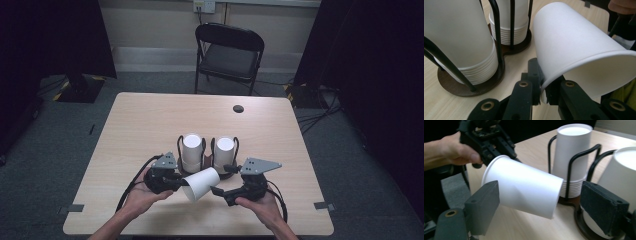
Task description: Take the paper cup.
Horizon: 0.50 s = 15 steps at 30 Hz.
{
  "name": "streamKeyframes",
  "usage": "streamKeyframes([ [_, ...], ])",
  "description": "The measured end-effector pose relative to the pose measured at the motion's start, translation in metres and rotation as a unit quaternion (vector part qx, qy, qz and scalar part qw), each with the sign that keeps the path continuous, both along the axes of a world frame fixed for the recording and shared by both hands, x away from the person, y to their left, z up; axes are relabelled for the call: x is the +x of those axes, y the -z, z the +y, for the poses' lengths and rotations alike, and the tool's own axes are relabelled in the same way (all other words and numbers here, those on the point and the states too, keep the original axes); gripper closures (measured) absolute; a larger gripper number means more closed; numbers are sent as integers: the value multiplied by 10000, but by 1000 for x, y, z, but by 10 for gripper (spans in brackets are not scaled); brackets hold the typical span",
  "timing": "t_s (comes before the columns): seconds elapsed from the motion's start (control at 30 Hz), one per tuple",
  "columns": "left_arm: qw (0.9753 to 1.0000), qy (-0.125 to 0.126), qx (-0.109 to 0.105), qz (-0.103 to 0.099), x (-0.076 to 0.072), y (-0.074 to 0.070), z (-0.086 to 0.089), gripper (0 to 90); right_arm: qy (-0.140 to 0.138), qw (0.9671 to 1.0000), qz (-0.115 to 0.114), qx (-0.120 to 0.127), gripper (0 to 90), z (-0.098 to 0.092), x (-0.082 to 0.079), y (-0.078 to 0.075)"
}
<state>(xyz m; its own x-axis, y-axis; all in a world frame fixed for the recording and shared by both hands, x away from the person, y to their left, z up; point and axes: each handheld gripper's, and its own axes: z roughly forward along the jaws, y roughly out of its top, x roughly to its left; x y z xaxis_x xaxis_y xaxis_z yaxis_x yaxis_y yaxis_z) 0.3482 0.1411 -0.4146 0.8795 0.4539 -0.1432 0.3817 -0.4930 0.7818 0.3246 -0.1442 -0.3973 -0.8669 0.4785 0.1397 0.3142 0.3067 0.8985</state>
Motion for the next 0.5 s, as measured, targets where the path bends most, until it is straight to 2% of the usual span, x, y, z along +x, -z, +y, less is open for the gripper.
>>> streamKeyframes([
  [0.03,10000,-20,51,0,0,-1,0,847,-60,9999,-13,-106,153,2,0,1],
  [0.1,9999,24,104,7,1,-2,-1,847,-86,9999,-9,-100,155,3,0,1],
  [0.23,9997,85,222,68,2,-4,-3,847,-219,9995,-35,-242,161,7,0,2],
  [0.5,9980,240,527,241,4,-5,-11,848,-473,9961,-298,-676,168,20,-4,3],
])
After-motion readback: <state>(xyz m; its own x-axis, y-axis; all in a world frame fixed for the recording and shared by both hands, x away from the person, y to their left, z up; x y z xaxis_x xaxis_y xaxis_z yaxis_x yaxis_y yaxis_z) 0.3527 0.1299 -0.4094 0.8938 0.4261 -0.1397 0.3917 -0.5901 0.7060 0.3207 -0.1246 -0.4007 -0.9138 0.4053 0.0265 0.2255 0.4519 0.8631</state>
